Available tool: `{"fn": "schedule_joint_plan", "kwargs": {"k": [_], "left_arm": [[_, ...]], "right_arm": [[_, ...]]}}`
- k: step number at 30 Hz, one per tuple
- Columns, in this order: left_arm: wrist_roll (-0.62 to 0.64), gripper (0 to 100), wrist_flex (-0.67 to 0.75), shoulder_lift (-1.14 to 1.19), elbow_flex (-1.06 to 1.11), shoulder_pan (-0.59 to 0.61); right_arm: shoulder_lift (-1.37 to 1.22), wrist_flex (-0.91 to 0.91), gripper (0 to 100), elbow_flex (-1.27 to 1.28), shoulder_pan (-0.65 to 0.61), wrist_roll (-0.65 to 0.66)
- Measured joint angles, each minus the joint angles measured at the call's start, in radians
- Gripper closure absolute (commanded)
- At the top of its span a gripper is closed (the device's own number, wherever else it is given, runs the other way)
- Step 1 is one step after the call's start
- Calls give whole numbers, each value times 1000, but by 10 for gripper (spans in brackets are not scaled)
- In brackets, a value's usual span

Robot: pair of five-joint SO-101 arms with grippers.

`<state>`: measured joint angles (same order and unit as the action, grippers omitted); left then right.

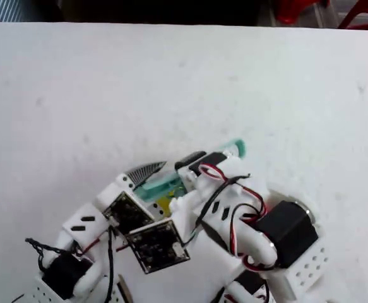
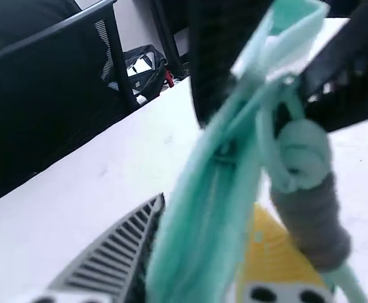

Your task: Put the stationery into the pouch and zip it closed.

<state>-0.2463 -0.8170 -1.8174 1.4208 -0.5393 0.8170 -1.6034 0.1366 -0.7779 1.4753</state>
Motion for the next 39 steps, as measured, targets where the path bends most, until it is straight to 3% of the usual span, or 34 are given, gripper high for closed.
{"fn": "schedule_joint_plan", "kwargs": {"k": [12,19,21,28,34,39], "left_arm": [[-2,978,-72,2,-54,28],[11,978,-72,3,-54,38],[43,978,-72,3,-54,40],[89,978,-66,3,-52,66],[212,978,66,2,12,132],[265,979,87,3,9,133]], "right_arm": [[-8,71,974,0,54,-46],[-5,110,721,54,55,-189],[-5,106,696,69,55,-235],[2,195,708,75,94,-410],[61,298,710,75,170,-612],[132,313,819,74,176,-852]]}}
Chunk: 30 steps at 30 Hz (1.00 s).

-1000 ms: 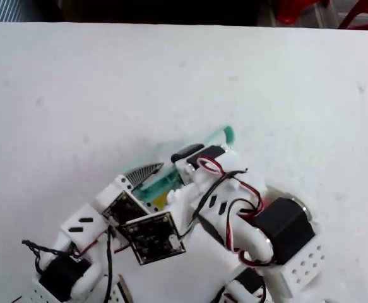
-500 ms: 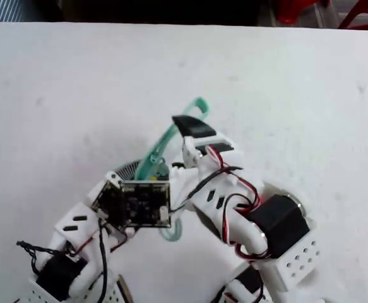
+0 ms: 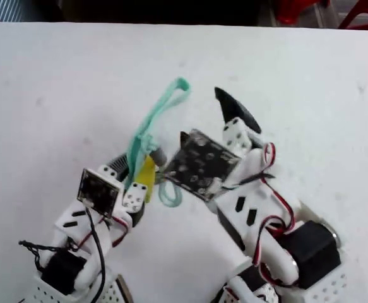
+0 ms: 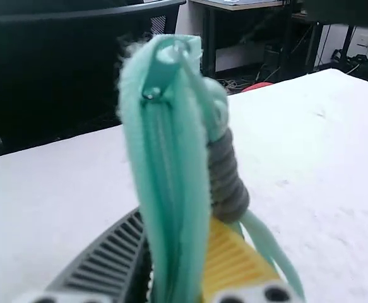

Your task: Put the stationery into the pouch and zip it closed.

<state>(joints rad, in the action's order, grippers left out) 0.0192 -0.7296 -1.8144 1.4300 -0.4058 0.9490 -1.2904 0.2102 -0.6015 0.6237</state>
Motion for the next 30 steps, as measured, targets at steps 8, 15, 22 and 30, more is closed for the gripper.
{"fn": "schedule_joint_plan", "kwargs": {"k": [8,15,22,30], "left_arm": [[69,979,2,0,0,2],[75,978,5,0,11,2],[75,978,14,-5,26,2],[75,978,18,-6,29,2]], "right_arm": [[12,0,872,84,8,-221],[150,9,868,293,-166,-235],[158,106,868,364,-204,-236],[6,252,791,365,-189,-339]]}}
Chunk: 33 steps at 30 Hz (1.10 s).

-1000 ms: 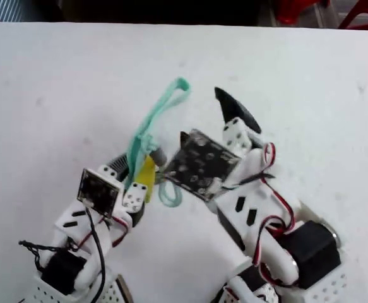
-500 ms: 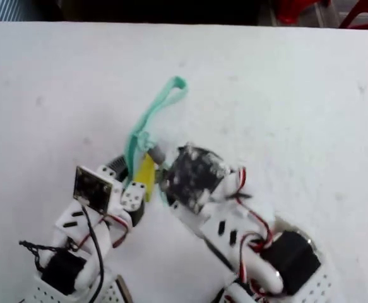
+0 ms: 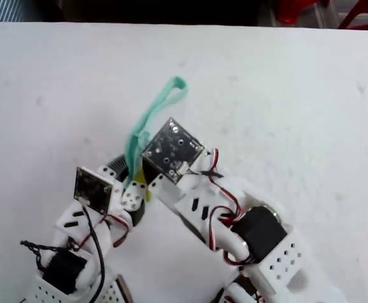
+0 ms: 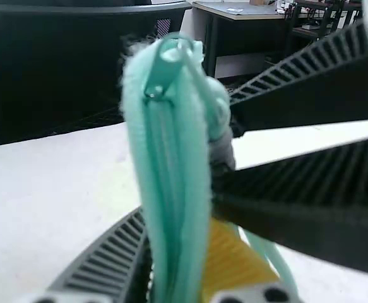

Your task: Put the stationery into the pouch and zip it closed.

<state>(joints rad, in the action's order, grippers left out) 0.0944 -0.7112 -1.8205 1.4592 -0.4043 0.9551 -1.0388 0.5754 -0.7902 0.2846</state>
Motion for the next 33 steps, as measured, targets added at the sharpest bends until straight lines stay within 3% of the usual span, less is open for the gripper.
{"fn": "schedule_joint_plan", "kwargs": {"k": [2,7,10,15,21,26,29,33], "left_arm": [[0,978,0,-2,3,0],[0,977,0,-8,6,2],[0,967,0,-8,6,3],[2,868,0,-8,6,5],[5,853,-18,-9,6,12],[8,812,-135,3,-78,12],[8,826,-244,-6,-164,11],[6,888,-229,-6,-178,11]], "right_arm": [[-2,9,813,0,0,-8],[-12,32,984,6,2,-11],[-12,34,981,6,2,-11],[-12,34,981,6,3,-9],[-11,34,981,6,3,-9],[51,29,981,6,3,44],[106,8,981,6,-2,68],[127,-28,981,5,-2,81]]}}
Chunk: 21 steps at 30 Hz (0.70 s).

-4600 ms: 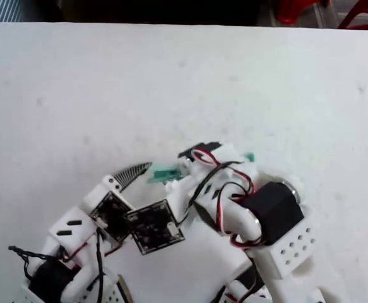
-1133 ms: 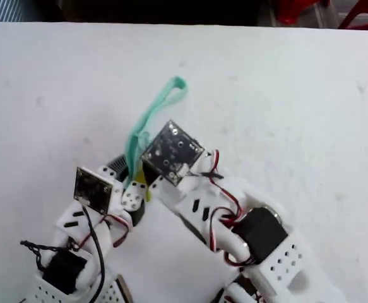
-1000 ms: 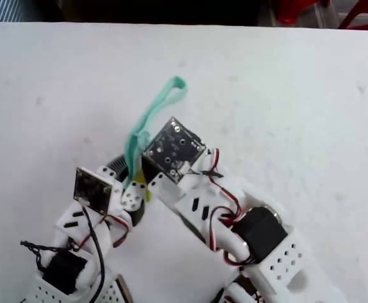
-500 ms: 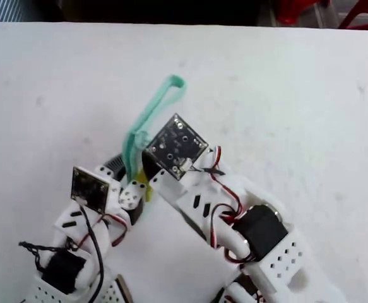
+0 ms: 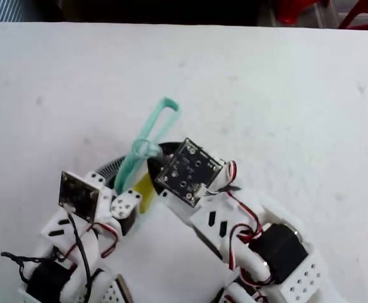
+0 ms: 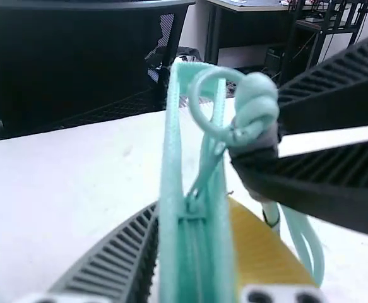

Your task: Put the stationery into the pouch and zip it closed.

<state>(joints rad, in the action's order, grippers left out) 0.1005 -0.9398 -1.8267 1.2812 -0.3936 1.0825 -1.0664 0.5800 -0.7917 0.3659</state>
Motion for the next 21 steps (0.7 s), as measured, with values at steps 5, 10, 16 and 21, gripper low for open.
{"fn": "schedule_joint_plan", "kwargs": {"k": [5,10,16,21], "left_arm": [[0,970,17,2,0,-2],[0,978,17,0,0,-6],[0,978,17,0,0,-6],[0,979,18,0,0,-6]], "right_arm": [[29,-34,981,-43,-3,0],[25,-26,981,-115,60,3],[-44,-2,981,-121,132,3],[-60,43,981,-121,144,5]]}}
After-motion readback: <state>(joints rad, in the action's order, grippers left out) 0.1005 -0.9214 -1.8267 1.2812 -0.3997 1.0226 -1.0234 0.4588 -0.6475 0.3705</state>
